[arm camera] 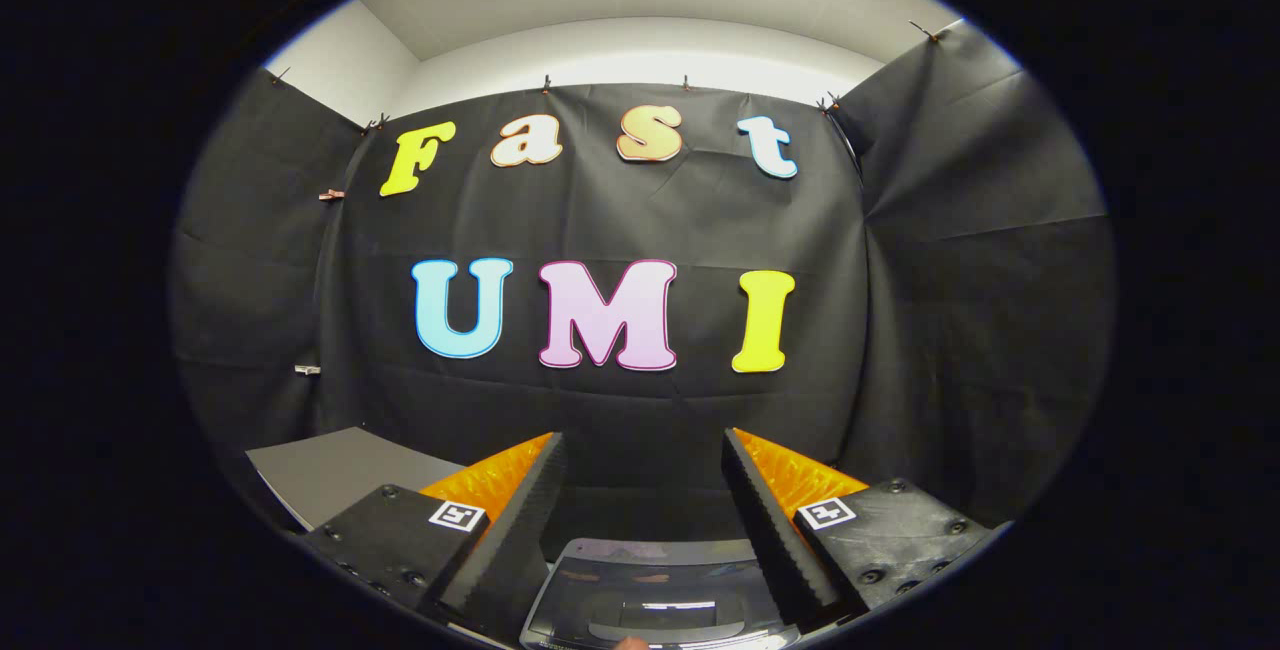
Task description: Put the clothes into the washing machine and then close the washing machine lid.
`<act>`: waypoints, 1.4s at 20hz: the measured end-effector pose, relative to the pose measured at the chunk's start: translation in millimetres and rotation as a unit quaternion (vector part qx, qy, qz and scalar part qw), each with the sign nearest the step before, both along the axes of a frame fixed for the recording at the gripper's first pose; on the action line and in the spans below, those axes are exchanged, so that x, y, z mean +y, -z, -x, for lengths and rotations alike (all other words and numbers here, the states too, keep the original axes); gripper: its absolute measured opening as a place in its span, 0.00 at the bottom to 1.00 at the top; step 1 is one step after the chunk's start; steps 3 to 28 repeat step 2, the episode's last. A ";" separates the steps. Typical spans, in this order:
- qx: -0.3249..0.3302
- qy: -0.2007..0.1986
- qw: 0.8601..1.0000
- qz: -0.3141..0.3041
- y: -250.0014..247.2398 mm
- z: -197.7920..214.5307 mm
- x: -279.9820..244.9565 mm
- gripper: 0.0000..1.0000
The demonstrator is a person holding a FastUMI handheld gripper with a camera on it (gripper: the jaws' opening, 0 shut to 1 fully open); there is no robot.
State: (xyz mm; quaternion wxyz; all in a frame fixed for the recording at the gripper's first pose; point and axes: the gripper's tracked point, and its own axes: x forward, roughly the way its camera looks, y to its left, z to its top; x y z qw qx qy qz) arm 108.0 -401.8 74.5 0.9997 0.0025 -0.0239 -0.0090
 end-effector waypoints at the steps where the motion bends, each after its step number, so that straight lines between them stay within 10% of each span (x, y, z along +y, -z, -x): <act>1: 0.000 -0.002 1.000 -0.001 0.0 -0.1 1.0 0.98; 28: 0.000 -0.002 1.000 -0.001 -0.5 0.1 0.9 0.98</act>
